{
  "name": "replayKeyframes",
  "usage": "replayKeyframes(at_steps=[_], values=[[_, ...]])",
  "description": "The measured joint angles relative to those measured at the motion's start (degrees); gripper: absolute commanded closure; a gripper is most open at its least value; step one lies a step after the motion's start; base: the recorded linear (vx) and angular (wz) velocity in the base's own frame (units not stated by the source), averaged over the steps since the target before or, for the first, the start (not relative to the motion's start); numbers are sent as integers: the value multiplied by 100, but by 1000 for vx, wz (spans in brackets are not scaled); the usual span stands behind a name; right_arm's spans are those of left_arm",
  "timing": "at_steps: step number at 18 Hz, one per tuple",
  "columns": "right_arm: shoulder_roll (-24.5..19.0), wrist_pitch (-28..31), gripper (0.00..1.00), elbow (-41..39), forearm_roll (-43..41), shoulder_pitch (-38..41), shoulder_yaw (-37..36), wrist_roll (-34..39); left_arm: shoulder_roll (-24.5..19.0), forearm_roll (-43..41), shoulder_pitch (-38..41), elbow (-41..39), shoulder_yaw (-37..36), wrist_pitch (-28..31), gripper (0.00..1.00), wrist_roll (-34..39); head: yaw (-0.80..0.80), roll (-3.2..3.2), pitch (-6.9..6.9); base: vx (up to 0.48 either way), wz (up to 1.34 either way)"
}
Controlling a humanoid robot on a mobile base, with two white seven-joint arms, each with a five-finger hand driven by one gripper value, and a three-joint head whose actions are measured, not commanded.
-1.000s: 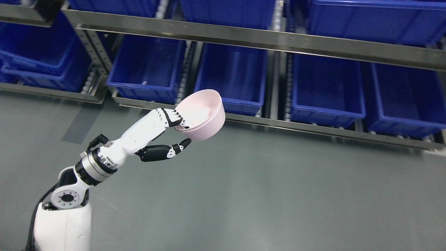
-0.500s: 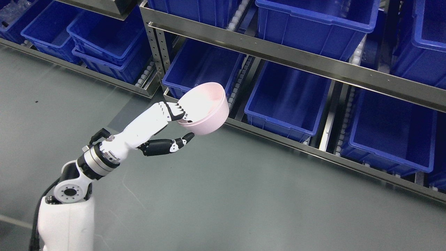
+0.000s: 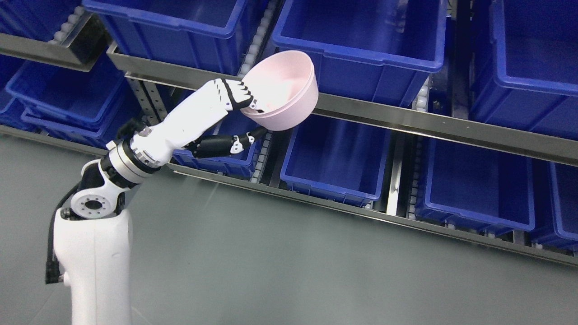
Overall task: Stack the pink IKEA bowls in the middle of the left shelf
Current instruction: 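Raise the stacked bowls over the middle blue bin with the left hand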
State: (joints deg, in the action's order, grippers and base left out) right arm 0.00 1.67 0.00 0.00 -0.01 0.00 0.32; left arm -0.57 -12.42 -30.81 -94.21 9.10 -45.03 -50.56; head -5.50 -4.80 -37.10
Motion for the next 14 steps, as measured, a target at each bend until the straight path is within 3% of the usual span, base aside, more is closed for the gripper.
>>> replayKeyframes(at_steps=[5,7,14], values=[[0,21,0,0,19,-1,0,0,21,-10,-609,0,-62,14,97,2,0,0,0,330,-320],[0,23,0,0,435,-1,0,0,27,-15,-833,0,-66,172,96,2,0,0,0,269,-224],[0,29,0,0,116,0,0,0,-178,-23,-1254,120,12,529,96,2,0,0,0,224,-141]])
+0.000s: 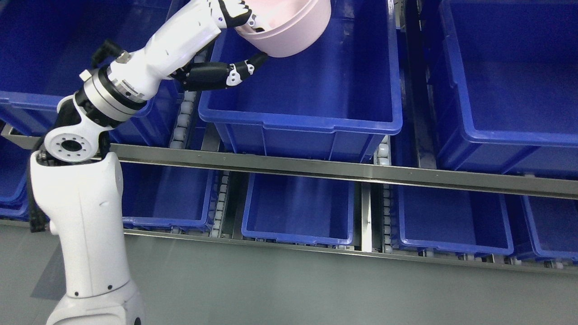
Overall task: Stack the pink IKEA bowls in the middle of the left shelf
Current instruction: 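Raise the stacked bowls over the middle blue bin with the left hand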
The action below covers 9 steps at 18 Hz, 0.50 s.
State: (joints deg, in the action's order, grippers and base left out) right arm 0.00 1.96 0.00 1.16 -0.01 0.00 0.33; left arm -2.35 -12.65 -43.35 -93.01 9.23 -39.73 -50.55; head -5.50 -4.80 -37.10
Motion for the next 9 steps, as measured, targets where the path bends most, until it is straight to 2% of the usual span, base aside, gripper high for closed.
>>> replayKeyframes(at_steps=[9], values=[[0,2,0,0,-97,2,0,0,-238,-756,-569,809,-165,181,96,18,0,0,0,89,-28]])
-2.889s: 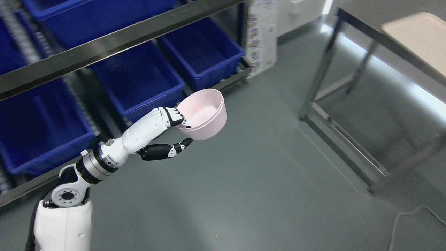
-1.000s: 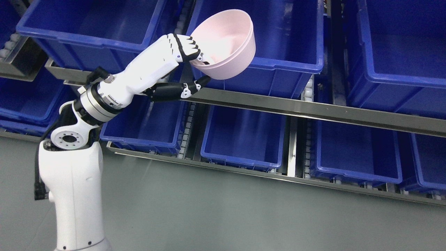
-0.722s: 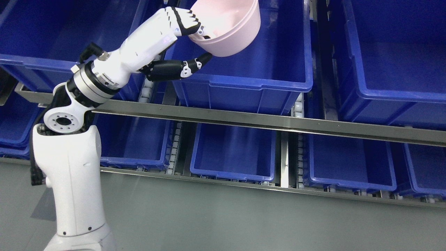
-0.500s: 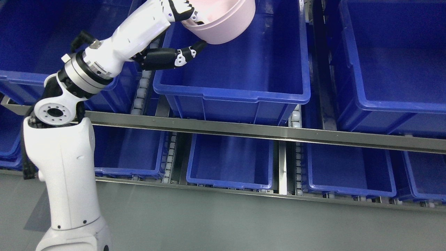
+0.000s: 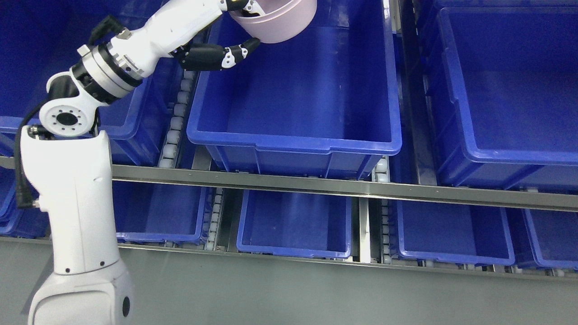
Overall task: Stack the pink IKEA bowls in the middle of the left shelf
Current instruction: 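Raise the stacked bowls over the middle blue bin with the left hand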
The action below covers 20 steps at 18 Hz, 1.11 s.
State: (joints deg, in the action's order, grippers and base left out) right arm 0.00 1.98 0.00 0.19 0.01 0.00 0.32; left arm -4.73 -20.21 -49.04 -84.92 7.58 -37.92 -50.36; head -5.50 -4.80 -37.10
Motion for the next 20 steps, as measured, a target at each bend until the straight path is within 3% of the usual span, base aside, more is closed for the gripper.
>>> replayKeyframes(at_steps=[12,20], values=[[0,6,0,0,-17,0,0,0,103,-588,-666,1285,-715,847,93,207,0,0,0,6,0],[0,29,0,0,-19,-1,0,0,289,-888,-786,2072,-1153,916,73,390,0,0,0,0,0]])
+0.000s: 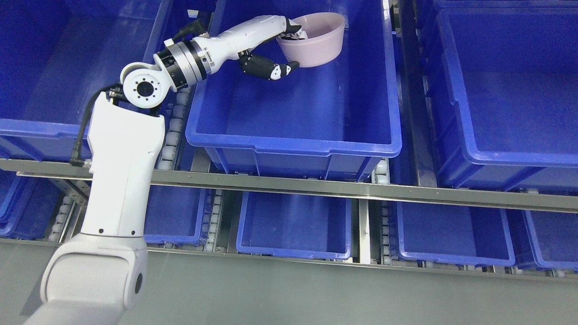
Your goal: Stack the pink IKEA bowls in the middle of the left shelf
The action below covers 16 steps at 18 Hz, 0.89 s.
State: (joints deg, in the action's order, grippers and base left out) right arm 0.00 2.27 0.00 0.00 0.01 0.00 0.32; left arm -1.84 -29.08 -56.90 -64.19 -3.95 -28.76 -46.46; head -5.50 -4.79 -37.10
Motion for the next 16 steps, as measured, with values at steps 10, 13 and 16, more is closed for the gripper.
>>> replayKeyframes(at_steps=[10,13,16], values=[[0,-26,0,0,0,-1,0,0,113,-118,21,441,-161,1,22,80,0,0,0,0,0],[0,-29,0,0,0,-1,0,0,129,-111,63,443,-68,91,1,105,0,0,0,0,0],[0,-29,0,0,-1,-1,0,0,141,74,95,417,184,323,0,606,0,0,0,0,0]])
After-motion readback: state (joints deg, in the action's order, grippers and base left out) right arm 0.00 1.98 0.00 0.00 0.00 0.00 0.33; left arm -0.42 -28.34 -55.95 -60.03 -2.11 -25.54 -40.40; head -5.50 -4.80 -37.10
